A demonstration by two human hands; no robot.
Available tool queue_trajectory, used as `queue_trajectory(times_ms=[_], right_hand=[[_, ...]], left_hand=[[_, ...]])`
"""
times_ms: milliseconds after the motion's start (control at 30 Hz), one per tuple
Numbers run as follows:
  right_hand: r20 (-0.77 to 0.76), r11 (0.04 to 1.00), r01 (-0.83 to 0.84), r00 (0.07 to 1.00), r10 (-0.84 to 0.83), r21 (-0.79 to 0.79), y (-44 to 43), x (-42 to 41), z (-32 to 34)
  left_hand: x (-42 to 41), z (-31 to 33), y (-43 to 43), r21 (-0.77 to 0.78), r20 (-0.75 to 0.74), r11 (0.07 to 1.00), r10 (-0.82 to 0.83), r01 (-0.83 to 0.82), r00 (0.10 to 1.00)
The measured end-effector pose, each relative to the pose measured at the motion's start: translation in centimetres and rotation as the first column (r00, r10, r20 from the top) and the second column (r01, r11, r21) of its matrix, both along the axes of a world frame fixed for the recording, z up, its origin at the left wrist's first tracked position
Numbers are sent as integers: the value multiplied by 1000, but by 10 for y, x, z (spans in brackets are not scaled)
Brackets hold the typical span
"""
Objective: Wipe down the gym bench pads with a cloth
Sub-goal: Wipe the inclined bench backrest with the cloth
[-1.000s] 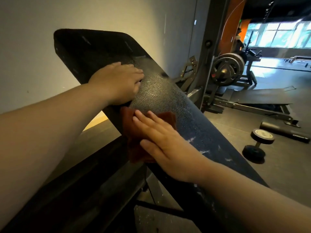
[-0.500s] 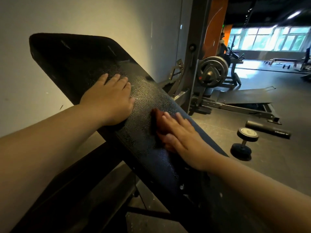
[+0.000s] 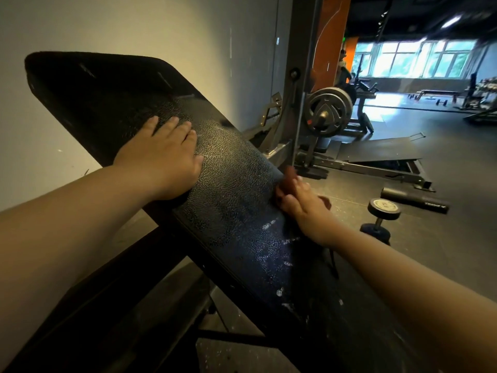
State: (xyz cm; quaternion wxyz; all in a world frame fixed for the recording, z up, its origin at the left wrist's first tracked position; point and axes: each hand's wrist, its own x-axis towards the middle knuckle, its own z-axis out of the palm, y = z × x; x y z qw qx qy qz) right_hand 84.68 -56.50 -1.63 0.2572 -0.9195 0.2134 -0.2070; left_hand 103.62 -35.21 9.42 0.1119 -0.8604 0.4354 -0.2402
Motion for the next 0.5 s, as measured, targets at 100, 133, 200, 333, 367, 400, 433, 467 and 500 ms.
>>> queue_trajectory(times_ms=[100,133,200,333,367,400,433,467,500], right_hand=[[29,998,19,999,-21,55,19,4,1],[62,998,-52,997,51,22,38,-3,-2],[90,973,-224,969,229,-63,75,-26,-10],[-23,955,-286,958,285,-74,45,-43,-19],[-10,981,-192,981,192,-24,29,-37,-18],[12,995,-96,995,95,11,19,-31,-16],[25,999,-30,999,29,36,19,-25,-15],[33,999,-6,999,5,47,27,-21,-16],[47,998,-42,998,40,40,42,-22,-16]], left_hand=[[-2,1,-1,-3,-1,1000,9,-9,1000],[-3,0,-1,-2,-8,1000,-4,4,1000],[-9,-3,-4,7,-33,999,-51,51,998],[-34,-20,-12,52,-89,989,-134,139,987],[-38,-24,-13,67,-91,986,-144,151,985],[-41,-26,-13,79,-89,985,-149,156,985],[-42,-27,-13,89,-82,984,-148,155,986],[-42,-27,-13,105,-69,983,-141,148,988],[-41,-27,-12,122,-59,982,-137,143,989]])
